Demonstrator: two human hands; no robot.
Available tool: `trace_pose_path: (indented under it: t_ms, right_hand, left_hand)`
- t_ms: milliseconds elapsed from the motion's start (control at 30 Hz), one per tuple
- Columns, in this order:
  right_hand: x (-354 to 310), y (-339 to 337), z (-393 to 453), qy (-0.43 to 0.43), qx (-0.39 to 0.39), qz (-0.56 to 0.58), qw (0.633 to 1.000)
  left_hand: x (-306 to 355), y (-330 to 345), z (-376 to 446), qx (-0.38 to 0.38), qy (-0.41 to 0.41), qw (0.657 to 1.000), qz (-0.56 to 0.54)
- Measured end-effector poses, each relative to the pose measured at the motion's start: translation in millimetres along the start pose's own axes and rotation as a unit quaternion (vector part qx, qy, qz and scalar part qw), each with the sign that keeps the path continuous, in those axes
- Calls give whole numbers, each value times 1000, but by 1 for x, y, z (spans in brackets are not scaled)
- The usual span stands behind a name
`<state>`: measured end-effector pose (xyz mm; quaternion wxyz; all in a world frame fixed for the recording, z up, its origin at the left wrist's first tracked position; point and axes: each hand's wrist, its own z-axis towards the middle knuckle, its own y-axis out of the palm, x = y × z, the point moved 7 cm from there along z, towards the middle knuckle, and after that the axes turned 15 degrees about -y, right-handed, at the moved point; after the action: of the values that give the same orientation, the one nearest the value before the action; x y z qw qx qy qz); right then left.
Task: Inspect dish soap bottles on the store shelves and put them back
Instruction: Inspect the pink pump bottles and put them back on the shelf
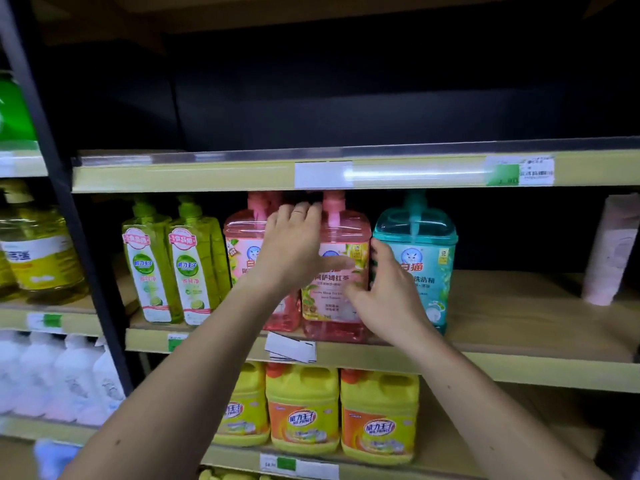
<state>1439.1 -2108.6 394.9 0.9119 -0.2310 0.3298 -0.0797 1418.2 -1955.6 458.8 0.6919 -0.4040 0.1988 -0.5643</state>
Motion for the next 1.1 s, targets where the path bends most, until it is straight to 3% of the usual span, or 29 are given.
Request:
trace_pose_path:
  t_ms: [333, 533, 667, 767, 933, 1100]
  right_hand:
    - [-2, -6, 12, -24, -36, -51, 998]
    - [-4, -11, 10, -35, -49, -7, 998]
    - [7, -7, -4, -42, -108, 1, 993]
    - [8, 5, -20, -53, -144, 36, 987]
    - [-2, 0, -29, -64, -120, 105, 985]
    - [-48, -32, -18, -95, -102, 145, 979]
  left_hand:
    - [-4, -12, -21, 2, 3, 995, -105]
    - [-14, -19, -48, 7, 25, 973, -228]
    - [-31, -10, -69, -29, 39, 936, -348]
    - [-48, 11, -89, -69, 2, 908, -413]
    - [-52, 10, -98, -47, -9, 871, -489]
    - [-42, -48, -84, -15, 1, 827, -562]
